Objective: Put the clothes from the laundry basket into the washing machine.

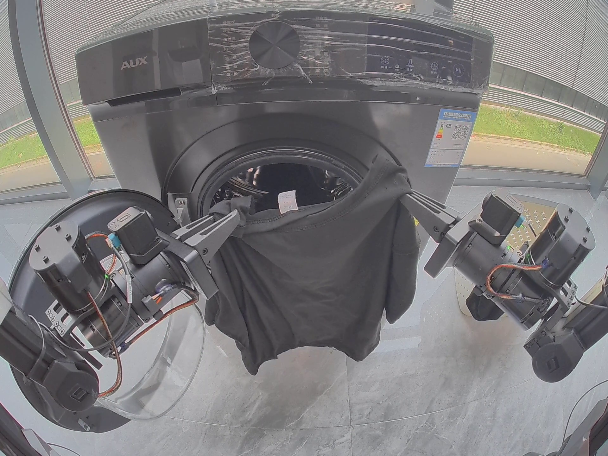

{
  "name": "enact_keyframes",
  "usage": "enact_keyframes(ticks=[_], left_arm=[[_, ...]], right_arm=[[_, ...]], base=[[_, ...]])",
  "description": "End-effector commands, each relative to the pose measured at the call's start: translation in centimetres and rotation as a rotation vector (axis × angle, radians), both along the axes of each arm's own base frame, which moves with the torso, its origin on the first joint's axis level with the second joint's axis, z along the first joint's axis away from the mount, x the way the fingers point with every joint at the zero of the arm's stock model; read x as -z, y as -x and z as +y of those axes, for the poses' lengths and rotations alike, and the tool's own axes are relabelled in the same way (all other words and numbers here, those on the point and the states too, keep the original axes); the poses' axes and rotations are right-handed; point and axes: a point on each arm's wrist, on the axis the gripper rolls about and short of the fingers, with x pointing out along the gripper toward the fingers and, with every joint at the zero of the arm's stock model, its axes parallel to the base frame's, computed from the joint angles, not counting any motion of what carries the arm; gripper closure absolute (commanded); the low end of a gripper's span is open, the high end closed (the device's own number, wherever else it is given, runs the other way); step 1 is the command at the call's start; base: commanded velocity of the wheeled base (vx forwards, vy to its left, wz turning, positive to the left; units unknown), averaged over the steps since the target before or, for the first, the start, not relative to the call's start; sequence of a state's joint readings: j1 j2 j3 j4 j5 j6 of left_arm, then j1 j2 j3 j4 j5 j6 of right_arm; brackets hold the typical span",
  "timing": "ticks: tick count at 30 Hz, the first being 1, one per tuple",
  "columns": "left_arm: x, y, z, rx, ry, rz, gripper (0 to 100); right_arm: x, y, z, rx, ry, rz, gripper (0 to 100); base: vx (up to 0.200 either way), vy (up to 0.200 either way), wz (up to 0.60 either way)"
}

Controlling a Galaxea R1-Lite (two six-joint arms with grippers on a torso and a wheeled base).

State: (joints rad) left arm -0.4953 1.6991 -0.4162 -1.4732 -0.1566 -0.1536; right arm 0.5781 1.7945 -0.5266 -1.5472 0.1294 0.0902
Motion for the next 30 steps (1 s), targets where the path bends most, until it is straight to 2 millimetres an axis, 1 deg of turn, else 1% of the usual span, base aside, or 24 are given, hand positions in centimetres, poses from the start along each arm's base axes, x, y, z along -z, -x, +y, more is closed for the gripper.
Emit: enact_keyframes(ticks=[1,11,13,15,16,17,18,19,21,26,30], left_arm=[[0.4,-0.4,0.1,-0.01,-0.004,0.014,0],[0.9,-0.6,0.4,-0.022,-0.013,0.032,0],[1.5,-0.5,0.4,-0.021,-0.027,0.054,0],[2.7,-0.6,0.4,-0.022,-0.052,0.095,0],[2.7,-0.6,0.4,-0.022,-0.054,0.098,0],[4.1,-0.8,0.2,-0.021,-0.082,0.143,0],[4.4,-0.8,0.2,-0.021,-0.09,0.154,0],[5.2,-1.0,0.1,-0.024,-0.104,0.175,0],[5.7,-1.3,0.0,-0.012,-0.11,0.183,0],[8.2,-2.4,-1.0,0.027,-0.15,0.249,0],[9.1,-2.8,-2.4,0.067,-0.162,0.264,0]], right_arm=[[0.1,-0.1,0.1,-0.003,0.002,0.003,100],[0.2,-0.1,0.1,-0.003,0.003,0.005,100],[0.2,0.0,0.1,-0.004,0.005,0.008,100],[0.2,0.1,0.3,-0.01,0.004,0.007,100],[0.2,0.1,0.3,-0.01,0.004,0.007,100],[0.1,0.2,0.6,-0.021,0.001,0.003,100],[0.1,0.3,0.7,-0.024,0.001,0.003,100],[0.1,0.4,0.9,-0.023,-0.002,0.004,100],[0.0,0.5,1.2,-0.01,-0.009,0.005,100],[-0.4,0.4,1.4,-0.008,-0.018,-0.003,100],[-0.6,0.0,1.8,-0.009,-0.024,-0.011,100]], base=[[0.0,0.0,0.0],[0.0,0.0,0.0],[0.0,0.0,0.0],[0.0,0.0,0.0],[0.0,0.0,0.0],[0.0,0.0,0.0],[0.0,0.0,0.0],[0.0,0.0,0.0],[0.0,0.0,0.0],[0.0,0.0,0.0],[0.0,0.0,0.0]])
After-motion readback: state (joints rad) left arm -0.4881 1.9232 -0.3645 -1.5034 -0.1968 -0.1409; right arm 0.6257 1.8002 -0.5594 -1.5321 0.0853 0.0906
